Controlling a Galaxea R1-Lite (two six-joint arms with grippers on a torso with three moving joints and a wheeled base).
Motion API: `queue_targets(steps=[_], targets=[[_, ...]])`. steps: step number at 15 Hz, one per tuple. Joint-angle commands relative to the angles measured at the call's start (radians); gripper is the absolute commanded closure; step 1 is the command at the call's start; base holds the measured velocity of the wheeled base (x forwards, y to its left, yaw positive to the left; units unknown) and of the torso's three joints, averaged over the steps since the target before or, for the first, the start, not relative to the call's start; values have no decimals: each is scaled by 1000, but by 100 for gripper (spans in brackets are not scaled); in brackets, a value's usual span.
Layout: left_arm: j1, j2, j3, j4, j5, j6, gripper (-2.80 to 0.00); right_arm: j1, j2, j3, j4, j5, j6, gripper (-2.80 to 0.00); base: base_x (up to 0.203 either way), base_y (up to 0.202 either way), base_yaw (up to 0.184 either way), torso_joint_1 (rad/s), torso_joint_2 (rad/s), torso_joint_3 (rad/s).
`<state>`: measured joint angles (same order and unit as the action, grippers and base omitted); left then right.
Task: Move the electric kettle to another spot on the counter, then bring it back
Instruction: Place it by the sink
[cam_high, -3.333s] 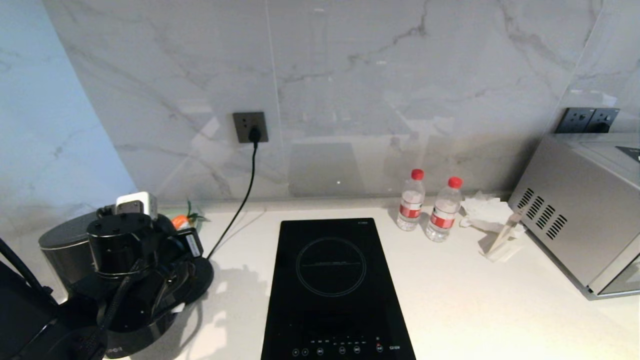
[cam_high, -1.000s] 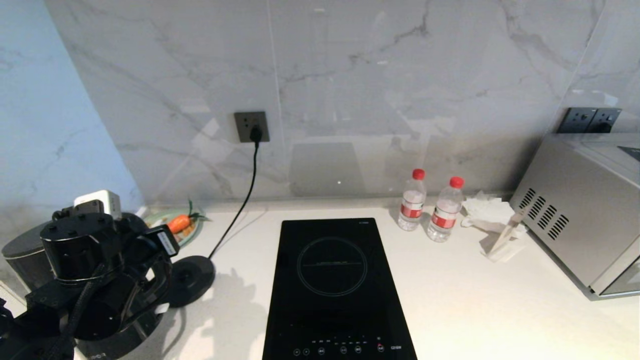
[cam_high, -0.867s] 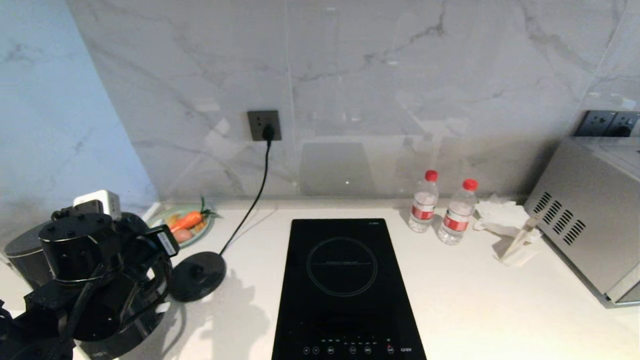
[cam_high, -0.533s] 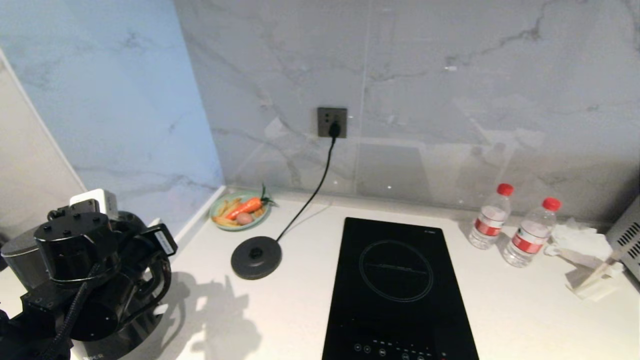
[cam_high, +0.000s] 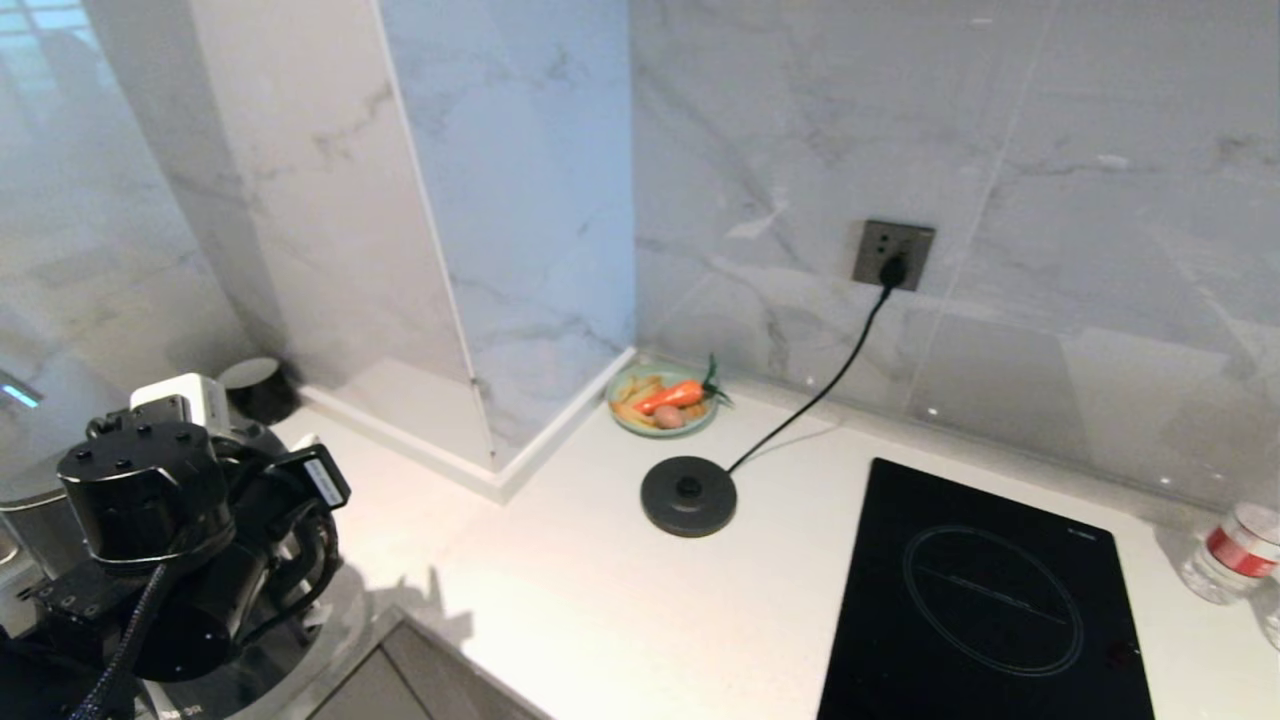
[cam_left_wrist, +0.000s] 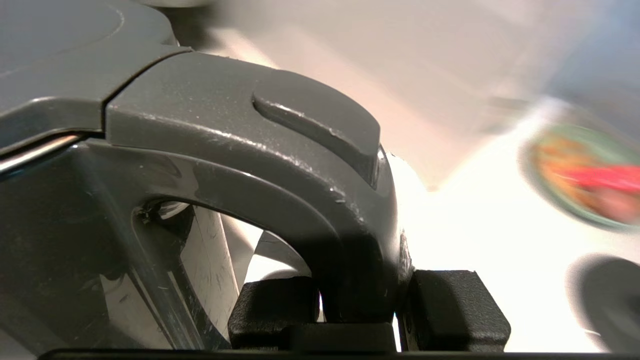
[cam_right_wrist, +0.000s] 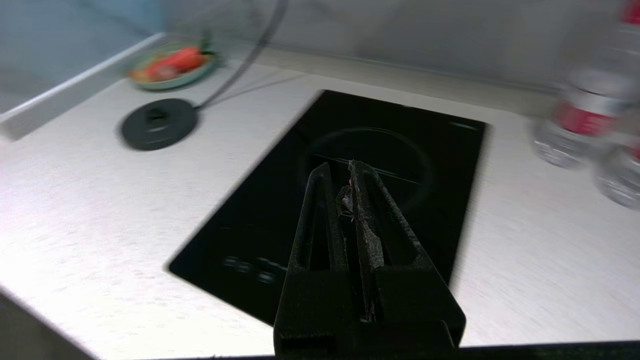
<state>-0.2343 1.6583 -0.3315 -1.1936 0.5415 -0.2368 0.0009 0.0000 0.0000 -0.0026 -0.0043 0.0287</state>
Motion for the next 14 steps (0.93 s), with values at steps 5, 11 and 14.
queue_targets(steps=[5, 11, 14], targets=[[14, -9, -1, -7, 3, 8, 0, -1, 0, 0, 0, 0, 0, 0, -1, -8, 173, 1, 7, 4], [23, -9, 0, -7, 3, 10, 0, 1, 0, 0, 0, 0, 0, 0, 0, -10, 175, 0, 7, 5], [23, -9, -1, -9, 3, 20, 0, 1, 0, 0, 0, 0, 0, 0, -1, -4, 110, 6, 5, 8]])
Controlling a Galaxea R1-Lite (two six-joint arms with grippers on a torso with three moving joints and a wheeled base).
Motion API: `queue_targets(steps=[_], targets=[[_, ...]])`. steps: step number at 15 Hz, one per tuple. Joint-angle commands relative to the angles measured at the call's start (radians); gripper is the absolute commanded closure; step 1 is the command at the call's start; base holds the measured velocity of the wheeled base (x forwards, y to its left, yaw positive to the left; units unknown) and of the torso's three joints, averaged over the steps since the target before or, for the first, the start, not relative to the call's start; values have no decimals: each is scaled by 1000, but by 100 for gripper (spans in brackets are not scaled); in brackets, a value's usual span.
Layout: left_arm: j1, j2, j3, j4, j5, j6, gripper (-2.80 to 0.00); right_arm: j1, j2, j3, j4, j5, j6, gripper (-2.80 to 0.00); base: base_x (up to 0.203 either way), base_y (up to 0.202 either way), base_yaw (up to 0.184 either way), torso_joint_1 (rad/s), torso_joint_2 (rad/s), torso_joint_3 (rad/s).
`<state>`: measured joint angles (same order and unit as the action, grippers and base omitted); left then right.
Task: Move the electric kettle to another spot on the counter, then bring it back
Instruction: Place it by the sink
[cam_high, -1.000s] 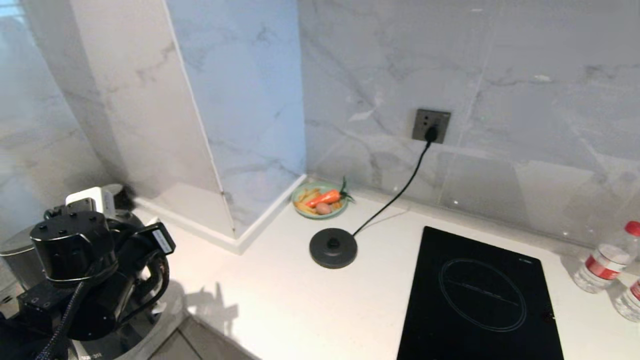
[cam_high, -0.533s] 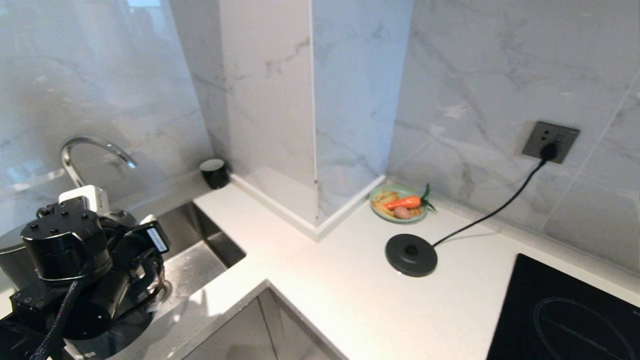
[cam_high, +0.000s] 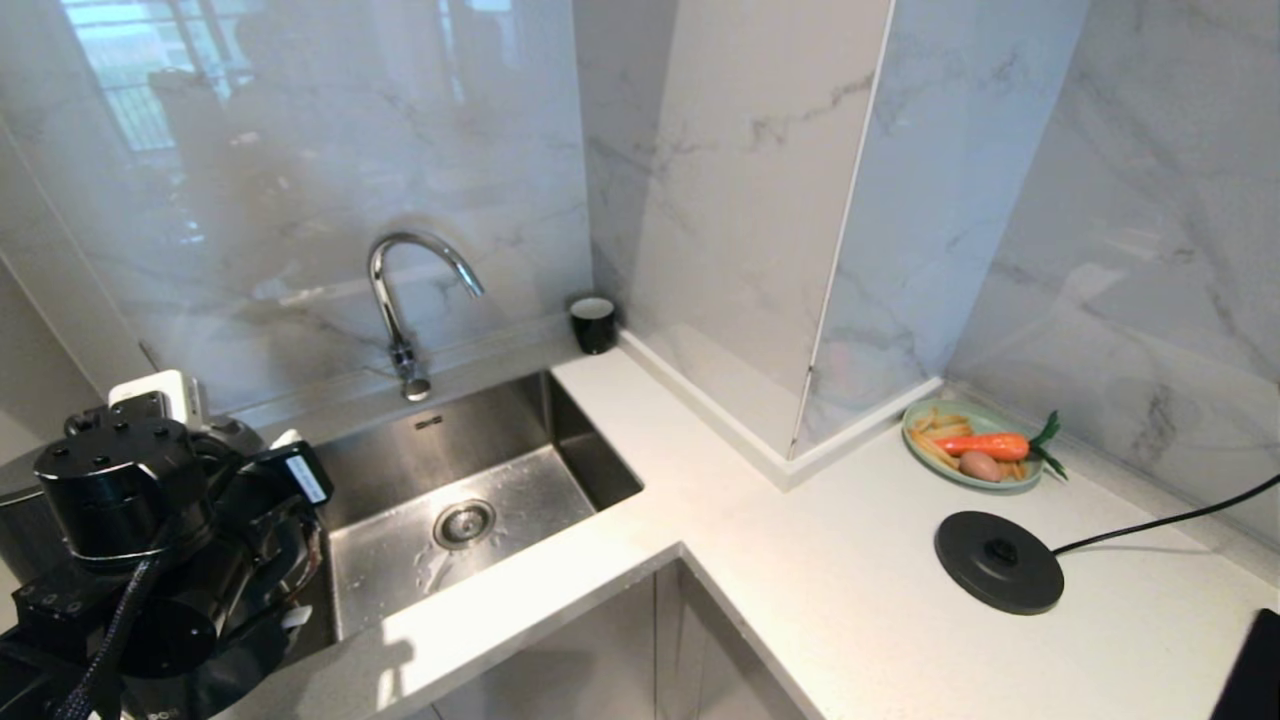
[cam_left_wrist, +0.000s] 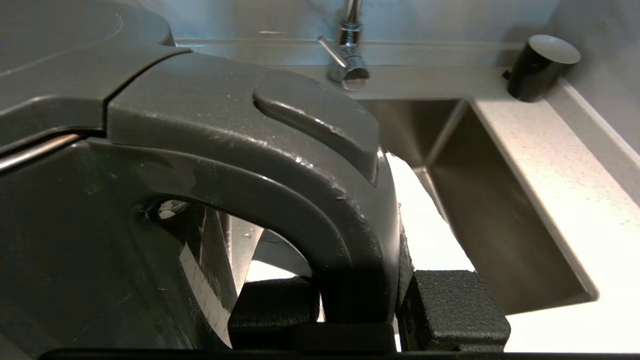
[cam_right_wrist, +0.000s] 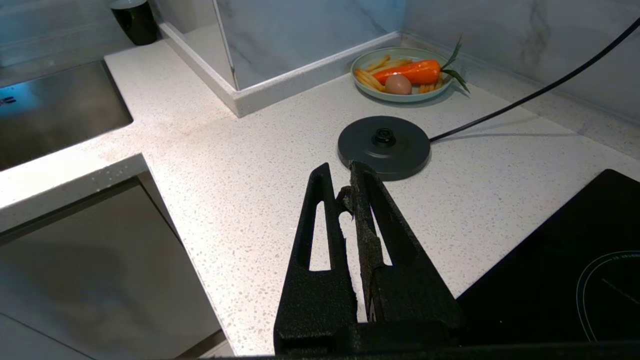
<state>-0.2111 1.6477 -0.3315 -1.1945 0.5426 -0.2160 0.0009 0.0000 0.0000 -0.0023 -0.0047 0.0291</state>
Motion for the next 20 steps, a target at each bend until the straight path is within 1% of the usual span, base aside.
queue_targets(steps=[1, 3, 4, 6, 8, 9, 10, 17, 20], targets=[[-1, 1, -3, -8, 2, 0, 0, 1, 0, 0, -1, 0, 0, 0, 0, 0, 0, 0, 0, 0], [8, 7, -4, -8, 2, 0, 0, 1, 0, 0, -1, 0, 0, 0, 0, 0, 0, 0, 0, 0], [27, 15, -7, -9, 3, 0, 0, 1, 0, 0, -1, 0, 0, 0, 0, 0, 0, 0, 0, 0], [91, 37, -20, -10, -9, 2, 0, 1, 0, 0, -1, 0, 0, 0, 0, 0, 0, 0, 0, 0], [177, 63, -43, -11, -59, 3, 0, 1, 0, 0, -1, 0, 0, 0, 0, 0, 0, 0, 0, 0], [210, 80, -57, -11, -87, 2, 0, 1, 0, 0, -1, 0, 0, 0, 0, 0, 0, 0, 0, 0], [231, 109, -72, -12, -99, 1, 0, 1, 0, 0, -1, 0, 0, 0, 0, 0, 0, 0, 0, 0], [292, 332, -242, -14, -105, 4, 0, 1, 0, 0, -1, 0, 0, 0, 0, 0, 0, 0, 0, 0], [331, 412, -313, -14, -105, 18, 0, 1, 0, 0, -1, 0, 0, 0, 0, 0, 0, 0, 0, 0]])
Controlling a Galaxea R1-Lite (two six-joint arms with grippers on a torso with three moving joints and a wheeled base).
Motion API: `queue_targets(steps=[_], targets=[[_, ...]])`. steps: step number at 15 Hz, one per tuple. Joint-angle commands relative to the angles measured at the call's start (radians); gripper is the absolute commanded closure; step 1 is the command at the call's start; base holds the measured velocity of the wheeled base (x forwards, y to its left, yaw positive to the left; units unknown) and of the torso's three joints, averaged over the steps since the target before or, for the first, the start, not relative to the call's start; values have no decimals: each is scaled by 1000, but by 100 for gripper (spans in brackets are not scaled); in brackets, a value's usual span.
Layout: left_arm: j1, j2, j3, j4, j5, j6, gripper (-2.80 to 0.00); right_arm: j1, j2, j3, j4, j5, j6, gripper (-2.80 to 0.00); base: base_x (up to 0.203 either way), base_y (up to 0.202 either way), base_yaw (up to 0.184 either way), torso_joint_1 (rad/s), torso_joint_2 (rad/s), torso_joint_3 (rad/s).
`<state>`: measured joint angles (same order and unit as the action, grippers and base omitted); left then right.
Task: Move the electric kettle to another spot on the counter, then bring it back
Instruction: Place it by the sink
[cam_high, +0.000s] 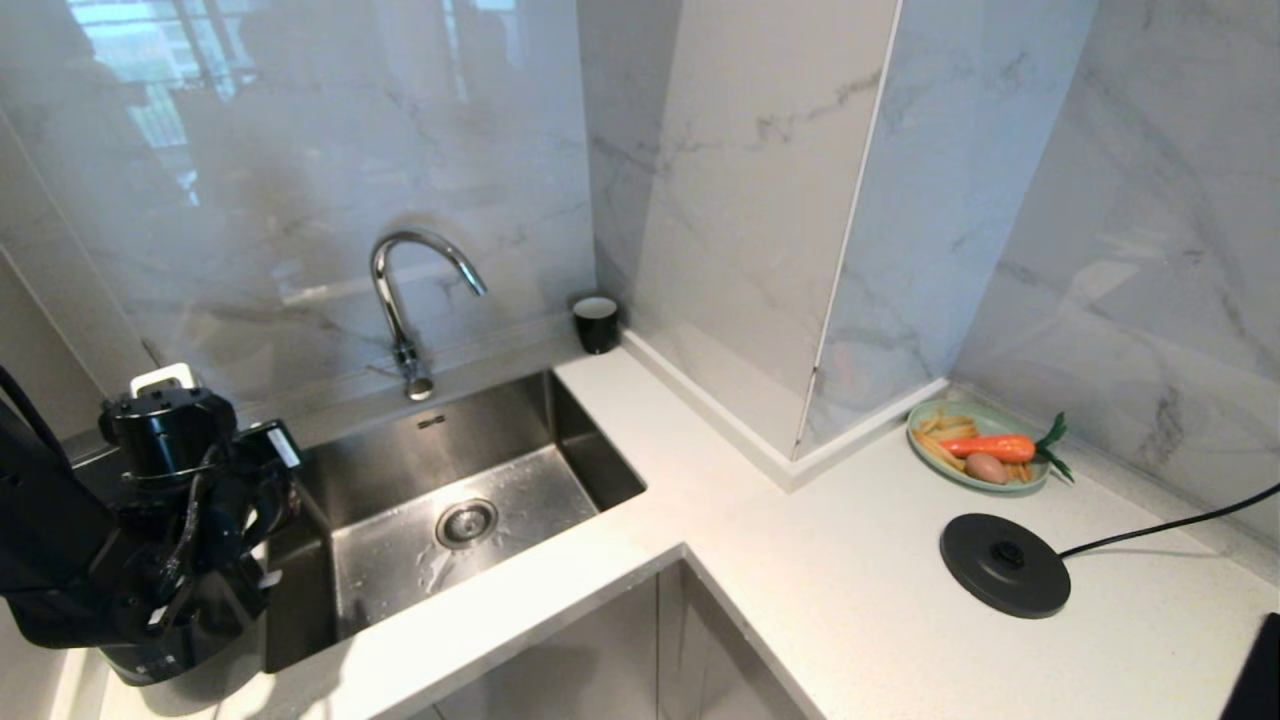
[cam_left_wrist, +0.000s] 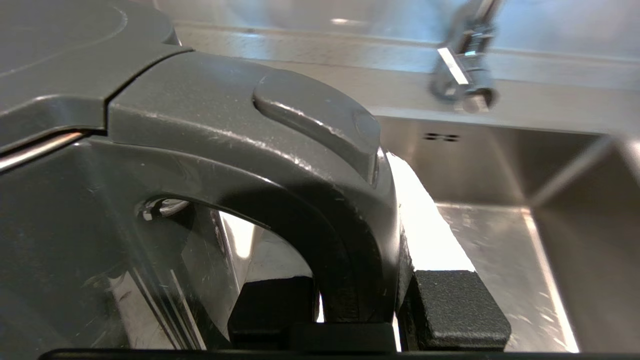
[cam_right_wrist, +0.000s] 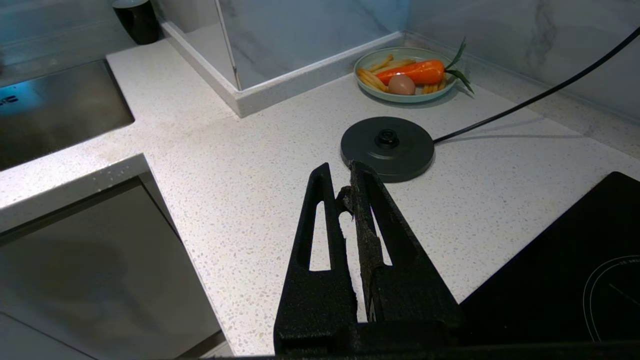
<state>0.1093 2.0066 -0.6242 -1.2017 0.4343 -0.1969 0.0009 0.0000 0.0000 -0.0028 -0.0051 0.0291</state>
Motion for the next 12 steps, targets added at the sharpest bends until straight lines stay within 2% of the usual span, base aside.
queue_targets(steps=[1, 5, 7, 12], targets=[[22, 70, -38, -7, 2, 1, 0, -1, 0, 0, 0, 0, 0, 0, 0, 0, 0, 0, 0, 0], [35, 97, -25, -9, -2, 7, 0, -1, 0, 0, 0, 0, 0, 0, 0, 0, 0, 0, 0, 0], [34, 95, 19, -18, -3, 4, 0, 1, 0, 0, 0, 0, 0, 0, 0, 0, 0, 0, 0, 0], [35, 140, 115, -189, -1, 24, 0, 1, 0, 0, 0, 0, 0, 0, 0, 0, 0, 0, 0, 0]])
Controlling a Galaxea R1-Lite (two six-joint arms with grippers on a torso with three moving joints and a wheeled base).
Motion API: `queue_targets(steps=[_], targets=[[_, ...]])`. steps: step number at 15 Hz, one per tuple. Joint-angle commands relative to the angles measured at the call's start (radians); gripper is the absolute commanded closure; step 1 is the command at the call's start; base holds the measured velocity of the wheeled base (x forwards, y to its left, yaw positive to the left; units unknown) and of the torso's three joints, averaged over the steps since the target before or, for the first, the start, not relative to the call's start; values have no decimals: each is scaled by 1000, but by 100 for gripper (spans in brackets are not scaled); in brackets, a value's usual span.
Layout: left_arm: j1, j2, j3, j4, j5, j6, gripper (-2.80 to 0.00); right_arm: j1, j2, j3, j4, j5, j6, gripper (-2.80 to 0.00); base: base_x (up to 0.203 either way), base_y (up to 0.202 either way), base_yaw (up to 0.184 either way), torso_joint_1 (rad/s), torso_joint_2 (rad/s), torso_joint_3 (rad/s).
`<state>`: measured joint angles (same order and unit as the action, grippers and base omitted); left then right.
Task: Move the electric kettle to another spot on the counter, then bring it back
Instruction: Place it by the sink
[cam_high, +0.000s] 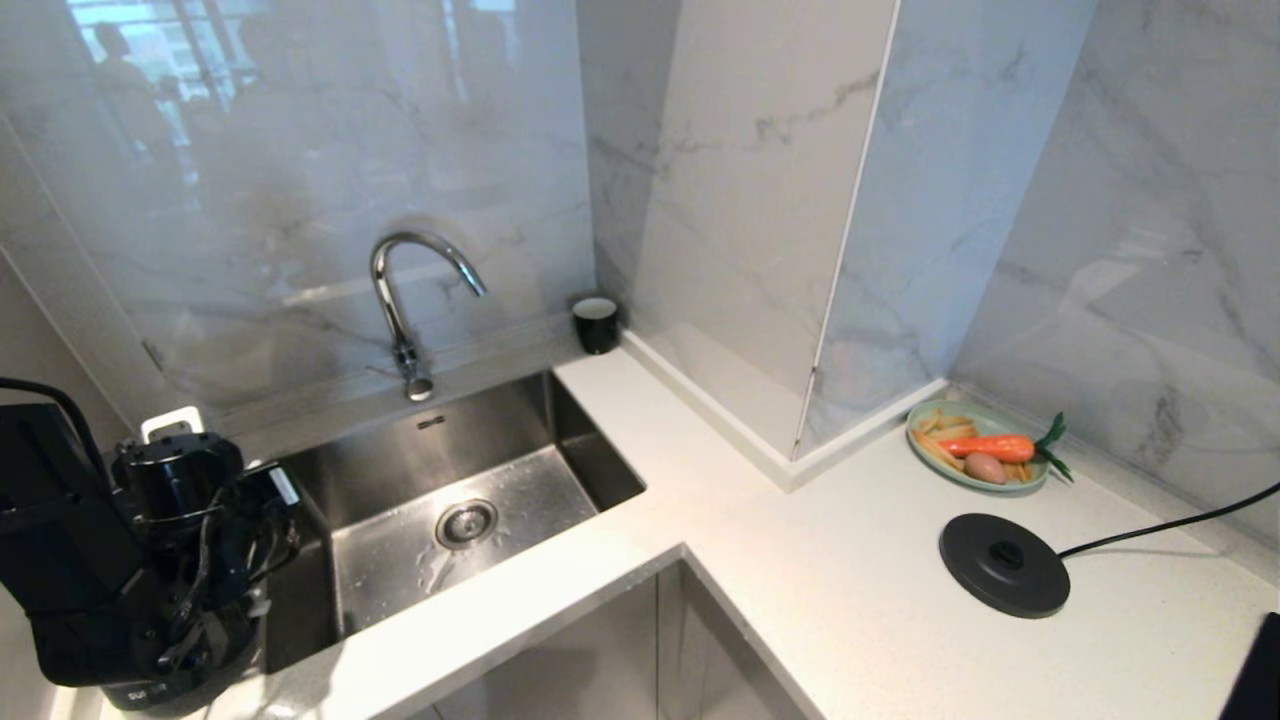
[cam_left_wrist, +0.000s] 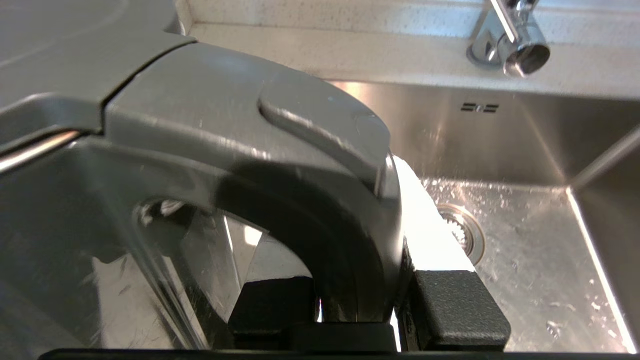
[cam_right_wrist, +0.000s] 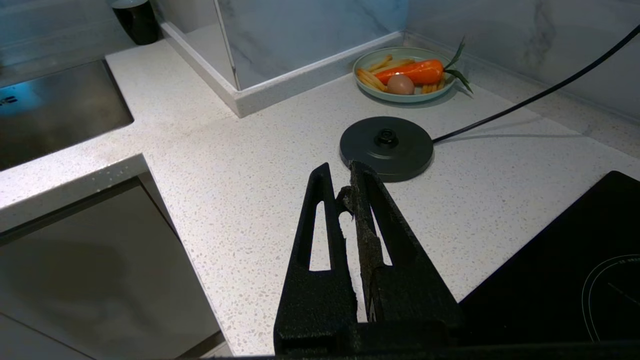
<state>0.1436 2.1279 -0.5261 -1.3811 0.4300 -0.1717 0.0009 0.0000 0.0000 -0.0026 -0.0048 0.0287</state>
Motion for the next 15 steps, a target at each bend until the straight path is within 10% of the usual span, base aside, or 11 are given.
queue_targets(steps=[1, 9, 10, 15], targets=[[-1, 20, 35, -27, 3, -1, 0, 1, 0, 0, 0, 0, 0, 0, 0, 0, 0, 0, 0, 0], [-2, 41, 87, -102, 3, 1, 0, 1, 0, 0, 0, 0, 0, 0, 0, 0, 0, 0, 0, 0], [-2, 43, 84, -102, 3, 1, -280, 1, 0, 0, 0, 0, 0, 0, 0, 0, 0, 0, 0, 0], [1, 46, 78, -105, 4, 0, -280, 1, 0, 0, 0, 0, 0, 0, 0, 0, 0, 0, 0, 0]])
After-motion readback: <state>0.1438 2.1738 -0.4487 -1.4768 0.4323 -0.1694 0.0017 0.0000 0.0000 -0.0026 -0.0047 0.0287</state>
